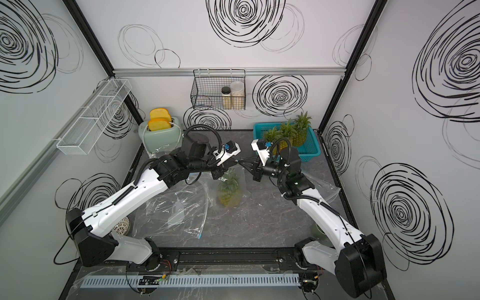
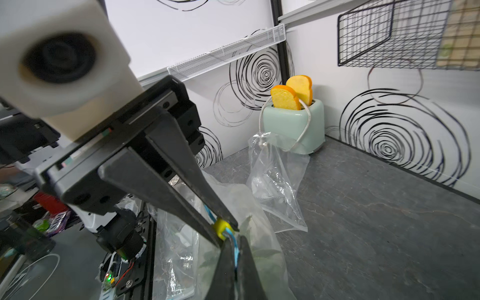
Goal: Open the zip-top bag and take out the pineapple
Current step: Unzip the zipper on the zipper food storage bag.
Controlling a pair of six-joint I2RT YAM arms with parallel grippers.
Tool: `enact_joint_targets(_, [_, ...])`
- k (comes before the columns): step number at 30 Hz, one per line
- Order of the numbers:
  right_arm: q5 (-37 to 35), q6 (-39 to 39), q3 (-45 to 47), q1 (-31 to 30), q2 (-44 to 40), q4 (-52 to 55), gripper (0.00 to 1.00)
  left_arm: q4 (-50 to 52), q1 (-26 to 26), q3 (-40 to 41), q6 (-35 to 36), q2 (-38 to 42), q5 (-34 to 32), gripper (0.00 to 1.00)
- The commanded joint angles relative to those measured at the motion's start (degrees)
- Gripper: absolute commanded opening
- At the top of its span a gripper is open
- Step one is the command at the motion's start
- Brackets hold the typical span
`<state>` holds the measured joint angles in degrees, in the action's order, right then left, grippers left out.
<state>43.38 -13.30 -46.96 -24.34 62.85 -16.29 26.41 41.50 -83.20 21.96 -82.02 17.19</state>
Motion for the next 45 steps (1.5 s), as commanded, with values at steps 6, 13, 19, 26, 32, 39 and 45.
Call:
enact_joint_targets(6, [-12.38, -3.59, 1.47, 5.97, -6.02, -1.26, 0.0, 6.57, -4.22, 2.84, -1.36, 4.7, -1.07, 0.0])
enact_joint_targets(13, [-10.47, -4.54, 2.71, 13.55, -7.99, -0.14, 0.0, 9.23, -7.39, 5.8, -3.33, 8.93, -5.18, 0.0])
enact_joint_targets(19, [-9.5, -4.69, 3.93, 17.52, -8.53, 0.25, 0.0, 12.58, -10.0, 7.82, -5.89, 12.47, -9.82, 0.0])
enact_joint_targets(26, [-8.88, -4.58, 4.64, 18.92, -7.91, -0.1, 0.0, 15.87, -10.91, 10.97, -8.61, 17.35, -13.9, 0.0])
enact_joint_targets(32, [-7.72, -5.12, 4.34, 19.26, -6.85, -0.83, 0.0, 17.45, -11.06, 12.95, -9.64, 20.07, -15.23, 0.0])
enact_joint_targets(39, [-6.77, -5.52, 4.33, 19.26, -6.29, -1.17, 0.0, 16.74, -11.2, 13.06, -10.09, 21.59, -15.73, 0.08])
enact_joint_targets(45, [-1.05, -5.73, 3.37, 19.15, -5.87, -1.67, 0.18, 12.14, -11.26, 10.49, -10.7, 20.56, -11.38, 0.35])
